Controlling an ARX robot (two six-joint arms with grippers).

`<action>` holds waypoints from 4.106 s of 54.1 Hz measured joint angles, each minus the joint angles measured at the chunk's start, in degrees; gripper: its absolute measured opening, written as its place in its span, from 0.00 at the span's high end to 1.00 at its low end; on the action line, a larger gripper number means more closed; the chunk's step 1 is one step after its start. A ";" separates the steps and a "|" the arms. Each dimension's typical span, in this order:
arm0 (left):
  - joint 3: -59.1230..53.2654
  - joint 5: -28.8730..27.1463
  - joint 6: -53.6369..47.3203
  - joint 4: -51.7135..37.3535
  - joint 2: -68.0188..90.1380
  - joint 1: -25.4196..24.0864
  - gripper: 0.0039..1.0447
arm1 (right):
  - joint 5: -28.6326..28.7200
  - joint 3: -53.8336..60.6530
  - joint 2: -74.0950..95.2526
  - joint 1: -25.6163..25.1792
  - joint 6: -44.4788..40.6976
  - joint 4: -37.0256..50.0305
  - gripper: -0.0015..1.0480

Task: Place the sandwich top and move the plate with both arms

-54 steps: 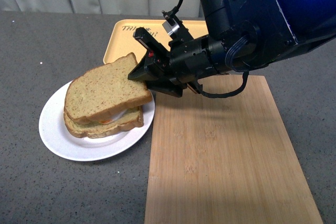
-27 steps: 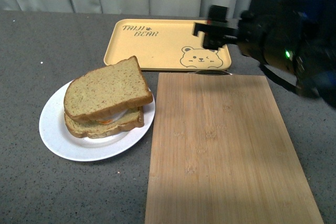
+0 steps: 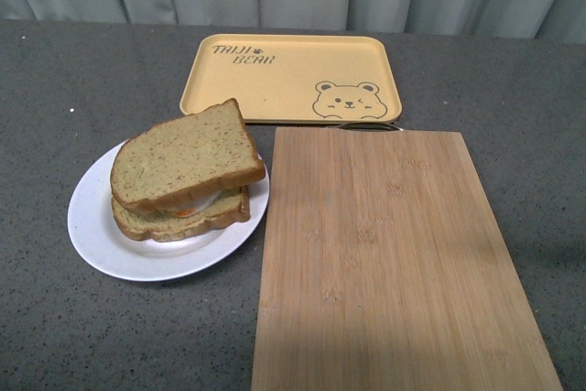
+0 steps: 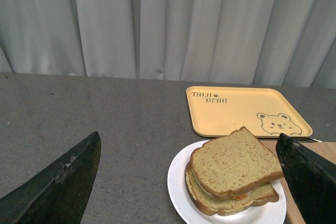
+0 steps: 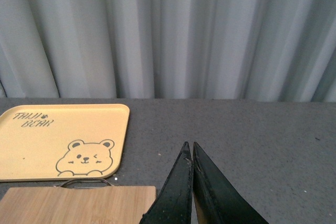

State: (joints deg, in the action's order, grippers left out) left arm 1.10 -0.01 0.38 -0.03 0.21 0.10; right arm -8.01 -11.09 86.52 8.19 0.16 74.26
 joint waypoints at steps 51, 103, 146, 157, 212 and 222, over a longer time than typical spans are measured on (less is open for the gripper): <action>0.00 0.00 0.00 0.00 -0.02 0.00 0.06 | 7.96 10.84 -53.35 -8.04 0.02 -41.75 0.99; 0.00 0.02 -0.02 0.00 -0.02 0.00 0.06 | 8.13 10.82 -86.23 -8.04 -0.04 -73.94 0.98; 7.28 9.92 15.72 -7.76 38.36 -1.01 0.06 | 8.11 10.82 -86.27 -8.04 -0.04 -74.16 0.09; 14.45 14.19 27.28 -17.88 66.05 -0.50 0.06 | 8.13 10.82 -86.27 -8.07 -0.04 -74.16 0.09; 25.59 20.17 49.79 -27.08 108.48 -0.70 0.14 | 8.13 10.82 -86.27 -8.04 -0.04 -74.16 0.09; 27.76 20.70 52.11 -27.91 111.99 -0.72 0.42 | 8.13 10.82 -86.27 -8.07 -0.04 -74.16 0.09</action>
State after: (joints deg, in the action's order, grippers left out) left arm 28.86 20.69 52.49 -27.94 112.20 -0.62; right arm 0.12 -0.27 0.25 0.12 0.12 0.10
